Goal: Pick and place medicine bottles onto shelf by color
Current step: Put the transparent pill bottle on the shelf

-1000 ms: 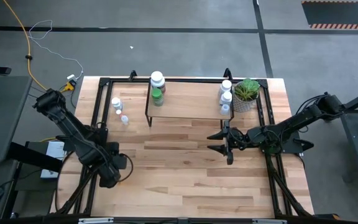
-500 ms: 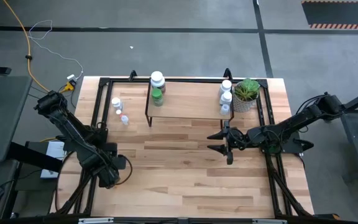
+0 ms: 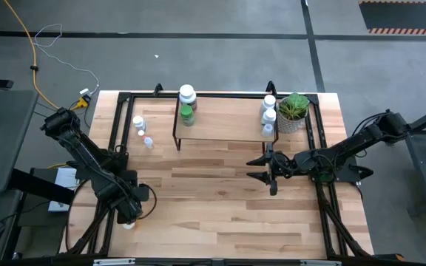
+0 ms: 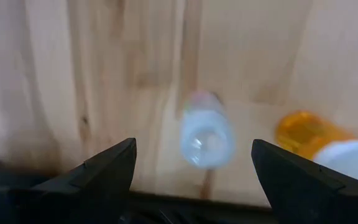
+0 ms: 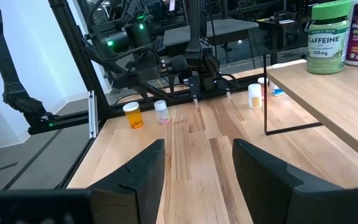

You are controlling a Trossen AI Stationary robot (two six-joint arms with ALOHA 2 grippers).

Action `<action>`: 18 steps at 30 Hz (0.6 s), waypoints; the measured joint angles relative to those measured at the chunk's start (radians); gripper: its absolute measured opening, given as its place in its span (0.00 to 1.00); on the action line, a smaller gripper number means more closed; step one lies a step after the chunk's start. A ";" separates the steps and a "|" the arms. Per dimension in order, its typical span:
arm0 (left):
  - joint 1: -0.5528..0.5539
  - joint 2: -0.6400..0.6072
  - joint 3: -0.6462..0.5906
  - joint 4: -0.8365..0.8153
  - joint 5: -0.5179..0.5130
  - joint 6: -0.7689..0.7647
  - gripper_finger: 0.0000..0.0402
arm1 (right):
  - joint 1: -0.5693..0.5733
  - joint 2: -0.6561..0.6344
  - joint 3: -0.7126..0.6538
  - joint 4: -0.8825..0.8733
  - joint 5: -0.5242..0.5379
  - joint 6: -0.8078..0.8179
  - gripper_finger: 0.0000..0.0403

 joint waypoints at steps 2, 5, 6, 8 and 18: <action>0.000 0.000 0.000 0.002 0.023 -0.014 0.77 | 0.000 0.000 0.000 0.000 0.000 0.000 0.44; 0.000 0.000 0.000 0.002 0.020 -0.017 0.77 | 0.000 0.000 0.000 0.000 0.000 0.000 0.44; 0.000 0.000 0.000 0.003 0.010 -0.016 0.77 | 0.000 0.000 0.000 0.000 0.000 0.000 0.44; 0.001 0.000 0.000 0.010 0.000 -0.015 0.77 | 0.000 0.000 0.000 0.000 0.000 0.000 0.44; 0.000 -0.002 -0.109 0.108 0.062 -0.043 0.77 | 0.000 0.000 0.000 0.000 0.000 0.000 0.44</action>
